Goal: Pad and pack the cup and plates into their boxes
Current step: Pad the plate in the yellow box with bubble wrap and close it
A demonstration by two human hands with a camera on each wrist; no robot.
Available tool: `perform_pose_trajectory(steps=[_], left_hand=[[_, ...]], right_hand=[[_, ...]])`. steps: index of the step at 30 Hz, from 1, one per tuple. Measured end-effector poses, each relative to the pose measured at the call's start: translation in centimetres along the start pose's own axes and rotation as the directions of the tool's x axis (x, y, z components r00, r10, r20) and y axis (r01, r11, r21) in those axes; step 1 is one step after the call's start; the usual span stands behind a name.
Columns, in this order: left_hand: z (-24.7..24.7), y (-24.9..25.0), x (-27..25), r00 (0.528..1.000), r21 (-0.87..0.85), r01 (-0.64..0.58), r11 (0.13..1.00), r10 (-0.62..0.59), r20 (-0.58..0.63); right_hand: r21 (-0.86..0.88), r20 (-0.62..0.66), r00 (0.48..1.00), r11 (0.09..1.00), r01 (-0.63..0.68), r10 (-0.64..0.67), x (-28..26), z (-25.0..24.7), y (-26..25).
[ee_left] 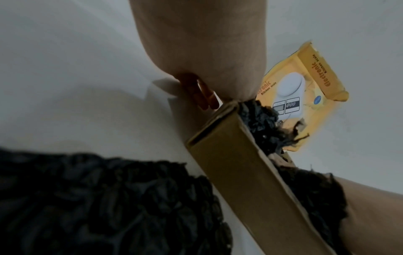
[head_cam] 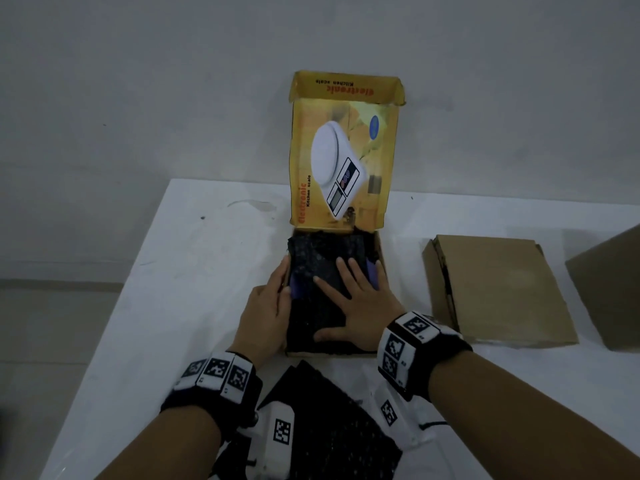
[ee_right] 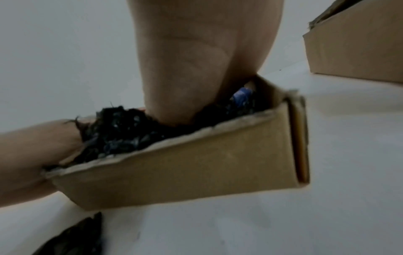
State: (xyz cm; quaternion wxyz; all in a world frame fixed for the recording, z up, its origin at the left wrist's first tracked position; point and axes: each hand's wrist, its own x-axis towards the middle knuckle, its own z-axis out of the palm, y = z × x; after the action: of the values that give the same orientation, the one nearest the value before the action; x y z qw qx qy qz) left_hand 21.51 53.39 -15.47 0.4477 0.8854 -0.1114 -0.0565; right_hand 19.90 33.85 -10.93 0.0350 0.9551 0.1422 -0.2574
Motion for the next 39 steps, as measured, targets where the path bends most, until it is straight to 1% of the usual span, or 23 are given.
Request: perform_pose_trajectory(steps=[3,4,5,6,7,8,9,10,11,13,15,19,22,24,26,27,29,32,34,36,37,38,39], left_hand=[[-0.5,0.1,0.1,0.999,-0.004,-0.014,1.000,0.014,0.043],[-0.8,0.3,0.1,0.998,-0.025,-0.011,1.000,0.012,0.063],[-1.0,0.5,0.1,0.996,-0.058,-0.001,0.998,0.006,0.089],[-1.4,0.8,0.0,0.992,-0.105,0.013,0.994,0.000,0.123],[-1.6,0.8,-0.1,0.987,-0.162,0.031,0.986,-0.005,0.161],[-1.8,0.7,-0.1,0.980,-0.221,0.052,0.974,-0.007,0.201],[-1.9,0.4,-0.2,0.972,-0.269,0.068,0.961,-0.004,0.234],[-1.9,0.0,-0.2,0.967,-0.297,0.079,0.952,-0.001,0.254],[-1.8,-0.3,-0.2,0.966,-0.311,0.080,0.947,0.003,0.260],[-1.7,-0.5,-0.1,0.966,-0.320,0.077,0.944,0.008,0.257],[-1.6,-0.3,-0.1,0.967,-0.325,0.081,0.942,0.005,0.256],[-1.5,-0.2,-0.2,0.969,-0.344,0.090,0.935,-0.002,0.248],[-1.3,-0.5,0.0,0.968,-0.370,0.102,0.924,-0.007,0.250],[-1.3,-0.5,0.1,0.968,-0.392,0.114,0.913,-0.013,0.250],[-1.4,-0.3,0.1,0.968,-0.416,0.127,0.901,-0.021,0.250],[-1.4,-0.2,0.0,0.969,-0.419,0.124,0.900,-0.019,0.248],[-1.4,-0.1,0.0,0.971,-0.406,0.119,0.906,-0.020,0.240],[-1.3,-0.1,-0.1,0.974,-0.407,0.113,0.906,-0.021,0.226],[-1.3,0.1,-0.1,0.975,-0.420,0.118,0.900,-0.025,0.221],[-1.3,0.4,-0.2,0.976,-0.424,0.119,0.898,-0.026,0.218],[-1.3,0.5,-0.2,0.976,-0.423,0.118,0.898,-0.027,0.216],[-1.2,0.6,-0.2,0.977,-0.420,0.119,0.899,-0.031,0.211],[-1.2,0.8,-0.3,0.977,-0.420,0.121,0.899,-0.034,0.209]], right_hand=[[0.092,-0.035,0.999,0.995,-0.029,0.033,-0.7,-0.6,-0.5],[0.163,-0.091,0.994,0.986,-0.036,0.052,-1.3,-0.9,-0.7],[0.228,-0.200,0.978,0.973,-0.015,0.062,-2.0,-1.2,-0.9],[0.270,-0.353,0.934,0.962,0.048,0.053,-2.9,-1.4,-1.3],[0.270,-0.507,0.862,0.952,0.145,0.013,-3.9,-1.3,-1.7],[0.244,-0.615,0.787,0.938,0.246,-0.046,-5.0,-1.0,-2.2],[0.225,-0.657,0.747,0.920,0.322,-0.101,-6.0,-0.4,-2.8],[0.217,-0.644,0.753,0.912,0.349,-0.135,-7.1,0.3,-3.4],[0.199,-0.606,0.780,0.919,0.340,-0.157,-7.9,1.2,-4.0],[0.148,-0.447,0.880,0.957,0.251,-0.161,-8.9,2.7,-5.0],[0.229,-0.271,0.957,0.959,0.165,-0.100,-9.3,3.9,-5.3],[0.407,-0.235,0.972,0.906,0.113,-0.016,-9.5,4.2,-5.2],[0.524,-0.195,0.980,0.840,0.142,-0.044,-9.7,3.2,-4.3],[0.643,-0.196,0.975,0.737,0.208,-0.103,-10.1,1.2,-3.4],[0.753,-0.262,0.962,0.606,0.258,-0.084,-10.3,-1.0,-2.0],[0.789,-0.316,0.948,0.551,0.272,-0.016,-10.2,-2.0,-1.1],[0.850,-0.386,0.901,0.456,0.264,0.199,-9.2,-3.6,0.7],[0.939,-0.340,0.806,0.225,0.261,0.485,-6.7,-4.7,2.5],[0.959,-0.283,0.773,0.155,0.236,0.568,-4.9,-4.8,2.9],[0.972,-0.235,0.778,0.157,0.176,0.583,-3.3,-4.4,2.7],[0.973,-0.215,0.788,0.198,0.121,0.577,-2.7,-4.2,2.5],[0.955,-0.216,0.791,0.294,0.047,0.573,-2.3,-4.1,2.3],[0.895,-0.237,0.780,0.443,-0.057,0.579,-2.0,-4.0,2.1]])
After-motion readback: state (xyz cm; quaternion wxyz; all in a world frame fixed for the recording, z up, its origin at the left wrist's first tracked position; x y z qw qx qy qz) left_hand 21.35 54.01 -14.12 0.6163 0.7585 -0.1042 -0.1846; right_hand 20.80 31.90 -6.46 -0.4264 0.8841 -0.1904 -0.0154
